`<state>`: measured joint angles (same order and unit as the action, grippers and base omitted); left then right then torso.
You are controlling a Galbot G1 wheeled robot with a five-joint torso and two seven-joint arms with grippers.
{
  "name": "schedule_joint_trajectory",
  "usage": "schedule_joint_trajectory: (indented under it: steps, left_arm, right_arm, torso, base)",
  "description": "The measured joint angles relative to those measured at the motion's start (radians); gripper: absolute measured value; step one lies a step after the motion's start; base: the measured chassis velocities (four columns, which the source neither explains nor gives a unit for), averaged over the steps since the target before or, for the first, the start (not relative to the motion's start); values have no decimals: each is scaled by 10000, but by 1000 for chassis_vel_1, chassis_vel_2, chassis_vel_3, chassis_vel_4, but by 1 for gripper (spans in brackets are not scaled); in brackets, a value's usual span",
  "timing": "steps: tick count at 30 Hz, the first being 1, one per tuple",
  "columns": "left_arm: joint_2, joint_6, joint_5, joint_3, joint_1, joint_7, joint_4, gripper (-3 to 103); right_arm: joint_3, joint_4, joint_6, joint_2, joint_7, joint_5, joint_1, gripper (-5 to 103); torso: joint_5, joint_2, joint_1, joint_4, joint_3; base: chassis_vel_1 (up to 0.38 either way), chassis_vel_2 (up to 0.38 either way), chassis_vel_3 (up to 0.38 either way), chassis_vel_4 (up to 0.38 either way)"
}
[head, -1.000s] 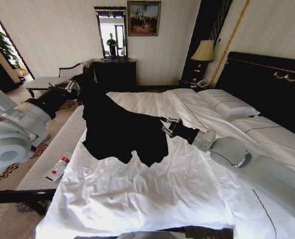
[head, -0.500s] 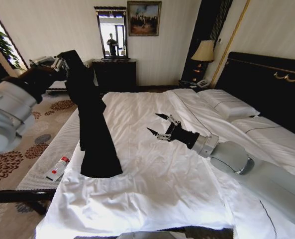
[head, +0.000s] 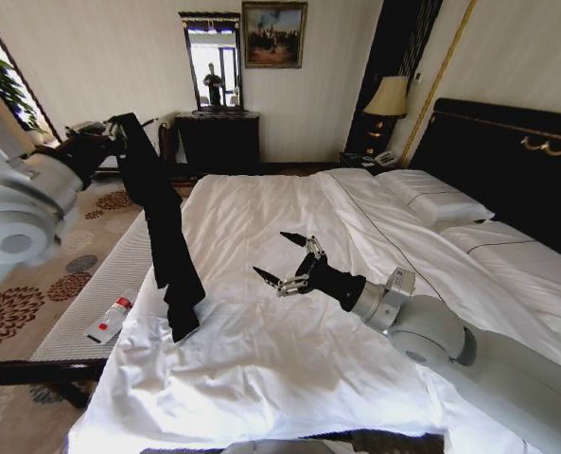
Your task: Fold the clothes on the bed.
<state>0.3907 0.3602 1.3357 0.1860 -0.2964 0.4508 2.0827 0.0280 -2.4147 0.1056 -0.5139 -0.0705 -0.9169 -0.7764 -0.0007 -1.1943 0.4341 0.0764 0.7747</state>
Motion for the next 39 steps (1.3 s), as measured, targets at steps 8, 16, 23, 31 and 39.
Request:
schedule_joint_trajectory:
  steps: [8,16,23,31,39]
  left_arm:
    - [2503,567,148,-4087,4098,1711,-1928,2]
    - [4396,632,130,-5718,5163,2412,-2895,2]
    - [4227,622,37,-5617,4824,2358,-2549,2]
    - [4071,746,-36,-5028,4202,2196,-2098,2]
    - [3699,971,-204,-4585,3544,1890,-1876,2]
  right_arm:
    - [133,813,-9,-314,-78,157,-243,100]
    - [848,2119,110,-1444,-67,546,-323,100]
    - [1920,3942,58,-2845,-66,1086,84,100]
    - [2888,5972,-203,-3960,-2,1536,1046,100]
    - [3758,6231,-203,-4775,165,1129,1732,100]
  torso:
    - [4,1,3,10,2]
    - [5,1,3,12,2]
    - [-2,1,2,0,1]
    - [0,1,2,6,1]
    - [-4,-1,0,4,0]
  base:
    - [0,0,0,0]
    - [0,0,0,0]
    - [0,0,0,0]
    - [0,0,0,0]
    - [0,0,0,0]
